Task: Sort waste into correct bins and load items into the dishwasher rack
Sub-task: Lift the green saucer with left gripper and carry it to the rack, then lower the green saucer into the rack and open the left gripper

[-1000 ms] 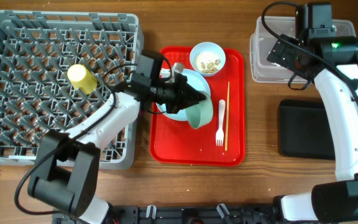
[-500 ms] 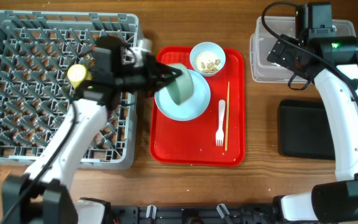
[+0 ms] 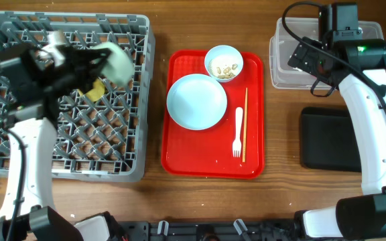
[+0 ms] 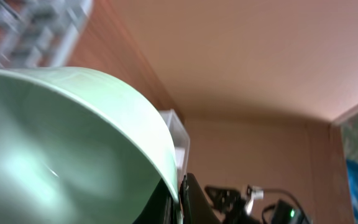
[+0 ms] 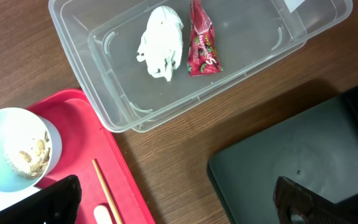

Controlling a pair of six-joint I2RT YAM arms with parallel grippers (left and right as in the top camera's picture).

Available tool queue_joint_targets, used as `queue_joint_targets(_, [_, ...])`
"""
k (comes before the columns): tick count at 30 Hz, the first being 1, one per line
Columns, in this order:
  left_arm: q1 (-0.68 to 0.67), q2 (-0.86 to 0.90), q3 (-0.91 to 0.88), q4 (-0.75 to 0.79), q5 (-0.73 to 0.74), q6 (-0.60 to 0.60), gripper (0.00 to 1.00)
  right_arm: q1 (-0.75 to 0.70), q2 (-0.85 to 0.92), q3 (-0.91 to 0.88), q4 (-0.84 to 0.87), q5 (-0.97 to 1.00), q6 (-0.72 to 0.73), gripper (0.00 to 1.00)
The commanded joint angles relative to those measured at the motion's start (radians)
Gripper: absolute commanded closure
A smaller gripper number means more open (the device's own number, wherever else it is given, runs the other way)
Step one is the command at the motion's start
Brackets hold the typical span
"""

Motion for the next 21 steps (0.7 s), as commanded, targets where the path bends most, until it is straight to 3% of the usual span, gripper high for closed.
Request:
queue_joint_targets(1, [0.109, -0.015, -0.004, 0.003, 0.037, 0.041, 0.96, 0.003, -0.023, -0.003, 0.003, 0.021, -0.010, 0.00])
queue_joint_targets(13, [0.420, -0.015, -0.004, -0.034, 0.099, 0.046, 0.96, 0.003, -0.023, -0.003, 0.003, 0.021, -0.010, 0.00])
queue_joint_targets(17, [0.458, -0.010, -0.005, -0.230, 0.078, 0.231, 0.96, 0.003, -0.023, -0.003, 0.003, 0.021, -0.010, 0.00])
queue_joint_targets(21, [0.465, 0.020, -0.005, -0.263, 0.066, 0.254, 0.96, 0.003, -0.023, -0.003, 0.003, 0.021, -0.010, 0.00])
